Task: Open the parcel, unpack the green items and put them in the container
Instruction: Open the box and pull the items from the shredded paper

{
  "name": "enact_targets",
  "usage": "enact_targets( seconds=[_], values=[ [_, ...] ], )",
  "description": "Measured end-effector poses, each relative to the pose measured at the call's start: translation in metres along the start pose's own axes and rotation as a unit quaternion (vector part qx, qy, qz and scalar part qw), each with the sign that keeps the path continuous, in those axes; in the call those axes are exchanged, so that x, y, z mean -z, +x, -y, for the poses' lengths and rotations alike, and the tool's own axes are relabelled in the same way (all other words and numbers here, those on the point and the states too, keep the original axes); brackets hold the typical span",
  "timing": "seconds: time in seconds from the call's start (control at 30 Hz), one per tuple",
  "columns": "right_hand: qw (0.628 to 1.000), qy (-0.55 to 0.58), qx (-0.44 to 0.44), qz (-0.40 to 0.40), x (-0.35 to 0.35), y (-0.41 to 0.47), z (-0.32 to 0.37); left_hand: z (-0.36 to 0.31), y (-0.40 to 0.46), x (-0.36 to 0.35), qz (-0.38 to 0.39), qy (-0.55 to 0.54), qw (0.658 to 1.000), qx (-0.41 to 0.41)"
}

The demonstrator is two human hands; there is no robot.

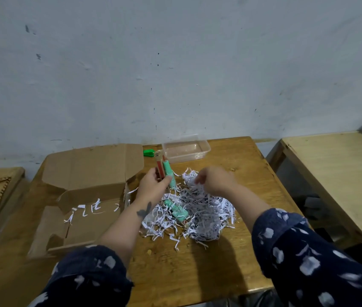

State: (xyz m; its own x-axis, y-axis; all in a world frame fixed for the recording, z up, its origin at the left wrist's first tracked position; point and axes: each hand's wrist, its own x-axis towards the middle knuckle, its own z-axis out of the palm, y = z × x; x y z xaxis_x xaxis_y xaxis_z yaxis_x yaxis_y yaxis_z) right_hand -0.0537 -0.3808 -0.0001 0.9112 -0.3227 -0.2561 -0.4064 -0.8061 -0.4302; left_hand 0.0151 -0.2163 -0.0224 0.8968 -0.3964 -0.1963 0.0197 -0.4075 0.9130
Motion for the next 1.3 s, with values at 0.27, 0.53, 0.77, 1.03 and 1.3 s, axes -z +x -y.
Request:
enact_targets(
  seconds=[0.27,0.53,0.77,1.03,1.3],
  values=[
    [0.975,0.217,0.026,-0.034,0.018,-0.002,0.041,-0.017,-0.009,-0.014,0.073,-0.029,0.996,-0.035],
    [0.895,0.404,-0.101,-0.162,0.028,0.01,-0.005,0.002,-0.004,-0.04,0.084,0.157,0.98,-0.088],
    [0.94,0.142,-0.289,-0.114,0.006,-0.001,-0.103,0.025,-0.002,-0.051,0.086,0.318,0.927,-0.182],
    [0.944,0.012,-0.299,-0.137,-0.012,-0.001,-0.131,0.037,-0.005,-0.053,0.075,0.334,0.921,-0.188],
    [0.976,-0.022,-0.086,-0.199,-0.012,-0.011,-0.056,0.04,-0.014,-0.03,0.04,0.321,0.93,-0.173]
  ],
)
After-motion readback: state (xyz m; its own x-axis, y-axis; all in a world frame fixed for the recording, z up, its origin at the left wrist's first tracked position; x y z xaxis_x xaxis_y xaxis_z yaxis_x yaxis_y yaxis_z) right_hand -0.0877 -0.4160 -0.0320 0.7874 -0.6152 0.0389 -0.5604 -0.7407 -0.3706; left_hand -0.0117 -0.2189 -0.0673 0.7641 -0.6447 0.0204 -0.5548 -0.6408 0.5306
